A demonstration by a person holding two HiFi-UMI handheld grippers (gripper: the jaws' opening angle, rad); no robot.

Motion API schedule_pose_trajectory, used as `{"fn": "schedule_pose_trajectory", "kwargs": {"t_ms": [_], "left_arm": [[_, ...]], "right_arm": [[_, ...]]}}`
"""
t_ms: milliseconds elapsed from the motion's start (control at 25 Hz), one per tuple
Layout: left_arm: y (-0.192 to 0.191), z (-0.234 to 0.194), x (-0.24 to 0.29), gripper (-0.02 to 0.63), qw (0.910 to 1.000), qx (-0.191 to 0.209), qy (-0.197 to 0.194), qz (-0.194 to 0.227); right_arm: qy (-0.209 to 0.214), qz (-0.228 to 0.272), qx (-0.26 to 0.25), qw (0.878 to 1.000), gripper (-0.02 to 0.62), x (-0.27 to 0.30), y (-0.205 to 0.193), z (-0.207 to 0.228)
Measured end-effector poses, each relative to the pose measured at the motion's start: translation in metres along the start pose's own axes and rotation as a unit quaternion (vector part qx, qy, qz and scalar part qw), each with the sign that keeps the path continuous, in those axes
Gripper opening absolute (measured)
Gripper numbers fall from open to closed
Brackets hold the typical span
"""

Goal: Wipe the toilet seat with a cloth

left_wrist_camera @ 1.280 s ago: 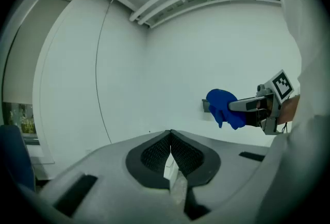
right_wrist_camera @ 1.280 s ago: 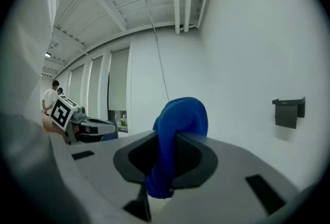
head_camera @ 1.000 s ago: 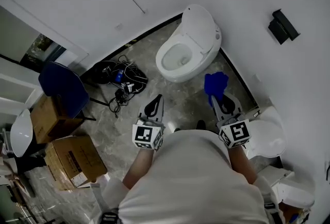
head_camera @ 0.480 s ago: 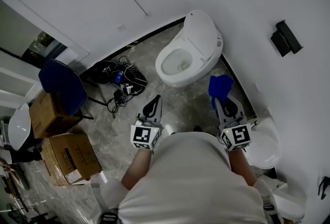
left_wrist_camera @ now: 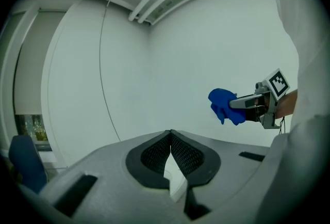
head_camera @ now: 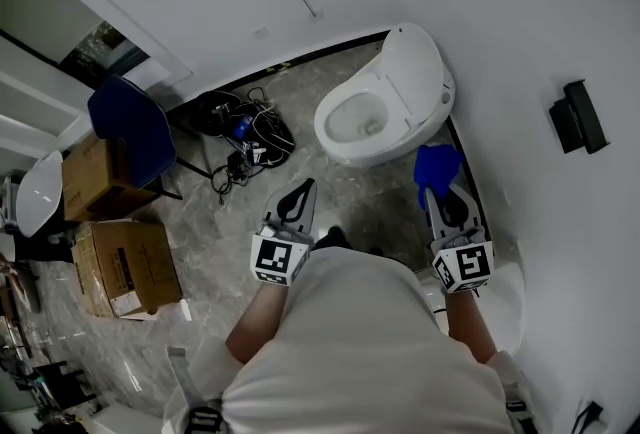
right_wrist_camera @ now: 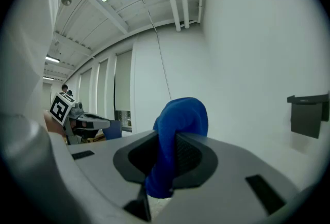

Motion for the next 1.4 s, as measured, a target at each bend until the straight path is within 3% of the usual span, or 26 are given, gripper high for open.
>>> {"fn": "schedule_pose_trajectory", "kwargs": {"t_ms": [200,400,560,800,1080,1280,1400], "left_arm": [[-0.005,-0.024,0.02,0.008,0.9997,-0.017,0.015,0.003],[-0.013,-0.051,0.06,0.008,0.9997,0.02,0.002,-0.014],[-0.01,-0.09,0.106,0.008,0.9997,-0.005,-0.012,-0.021],[-0.006,-0.148,0.161,0.008,0.9993,-0.03,-0.002,-0.022],[-0.006,-0.169,0.188,0.008,0.9974,-0.068,0.016,-0.012],[-0.007,-0.169,0.202,0.008,0.9942,-0.07,0.074,-0.034],[-0.003,-0.164,0.21,0.008,0.9882,-0.091,0.12,-0.026]], "right_arm": [[0.031,-0.013,-0.013,0.999,0.055,0.048,0.001,0.004],[0.044,-0.03,-0.044,0.998,0.055,0.102,0.006,0.013],[0.05,-0.053,-0.057,0.996,0.055,0.156,0.01,0.032],[0.051,-0.078,-0.059,0.994,0.055,0.228,0.008,0.054],[0.089,-0.073,-0.042,0.992,0.055,0.279,0.004,0.071],[0.114,-0.078,-0.035,0.99,0.055,0.306,-0.006,0.088],[0.146,-0.092,-0.039,0.984,0.055,0.324,-0.009,0.103]]}}
Point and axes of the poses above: the fingertips, and each gripper's own axes: x forward along the fingers, z to its right, y out of its top, the point moved 9 cm from there along -x, backward along the fingers, and after that the axes turned 8 degrees about -x, right-handed, at the moved point
